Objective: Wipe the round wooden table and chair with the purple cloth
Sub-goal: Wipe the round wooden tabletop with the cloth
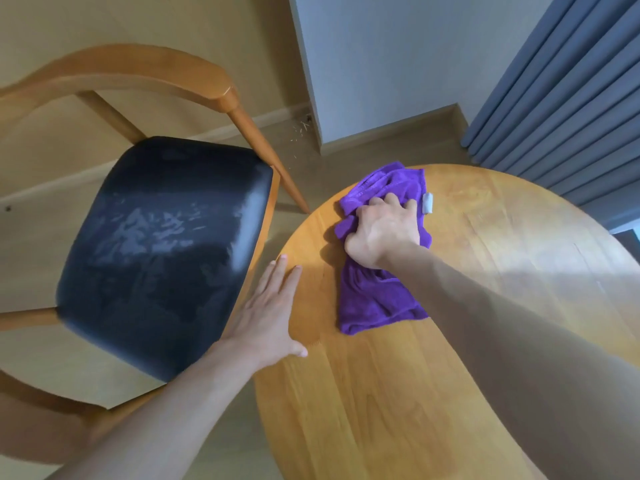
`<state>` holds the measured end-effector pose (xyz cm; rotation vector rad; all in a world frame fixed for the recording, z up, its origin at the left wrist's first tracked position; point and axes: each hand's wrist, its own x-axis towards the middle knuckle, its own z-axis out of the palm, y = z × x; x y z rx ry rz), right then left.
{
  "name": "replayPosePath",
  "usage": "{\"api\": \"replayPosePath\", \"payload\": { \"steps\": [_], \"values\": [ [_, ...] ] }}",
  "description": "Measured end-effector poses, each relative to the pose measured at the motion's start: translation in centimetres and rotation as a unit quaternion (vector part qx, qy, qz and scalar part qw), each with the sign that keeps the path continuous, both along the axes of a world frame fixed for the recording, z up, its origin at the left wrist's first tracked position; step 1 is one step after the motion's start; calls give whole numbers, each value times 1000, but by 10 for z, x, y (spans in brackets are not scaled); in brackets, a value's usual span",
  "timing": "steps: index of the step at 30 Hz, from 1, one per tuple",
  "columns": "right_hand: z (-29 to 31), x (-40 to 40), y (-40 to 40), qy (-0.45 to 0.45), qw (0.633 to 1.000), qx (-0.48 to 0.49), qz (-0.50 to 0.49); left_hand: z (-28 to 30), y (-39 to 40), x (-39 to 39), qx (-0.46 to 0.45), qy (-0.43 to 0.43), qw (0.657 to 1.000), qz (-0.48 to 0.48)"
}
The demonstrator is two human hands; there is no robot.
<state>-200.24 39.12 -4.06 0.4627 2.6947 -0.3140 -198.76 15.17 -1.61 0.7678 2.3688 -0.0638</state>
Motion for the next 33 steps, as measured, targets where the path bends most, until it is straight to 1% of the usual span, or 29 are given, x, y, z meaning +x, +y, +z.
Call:
{"api": "replayPosePath", "payload": {
  "steps": [2,5,9,11,12,13,15,16,17,19,21,25,28,31,33],
  "values": [
    [4,2,-18,-6,1000,-3,19,-2,-13,0,0,-3,1000,-9],
    [8,20,-52,-2,993,-8,116,-10,-18,2,19,-3,1000,-5],
    [12,53,-75,-16,960,-30,277,-12,-21,3,26,4,1000,4],
    [15,52,-62,-34,948,-39,314,-12,-20,4,31,6,999,15],
    [15,45,-53,-38,951,-40,305,-12,-19,4,32,9,999,26],
    [14,36,-45,-29,961,-38,271,-12,-19,4,31,12,999,41],
    [9,15,-34,11,989,-41,143,-13,-19,4,25,15,997,68],
    [7,6,-35,23,996,-45,78,-13,-19,4,19,11,997,76],
    [4,-2,-39,28,998,-42,35,-14,-19,3,15,6,997,81],
    [1,-9,-53,16,1000,-26,0,-15,-19,0,7,-5,997,79],
    [3,-4,-68,8,1000,-13,17,-15,-17,-3,-5,-8,998,68],
    [6,27,-86,25,986,-12,165,-13,-11,-8,-28,-8,998,50],
    [10,55,-87,12,968,-33,249,-9,-6,-9,-38,0,999,26],
    [9,86,-66,19,960,-56,273,-7,-3,-9,-31,16,999,-29],
    [9,102,-45,20,964,-67,257,-6,-2,-10,-13,15,997,-72]
  ]
}}
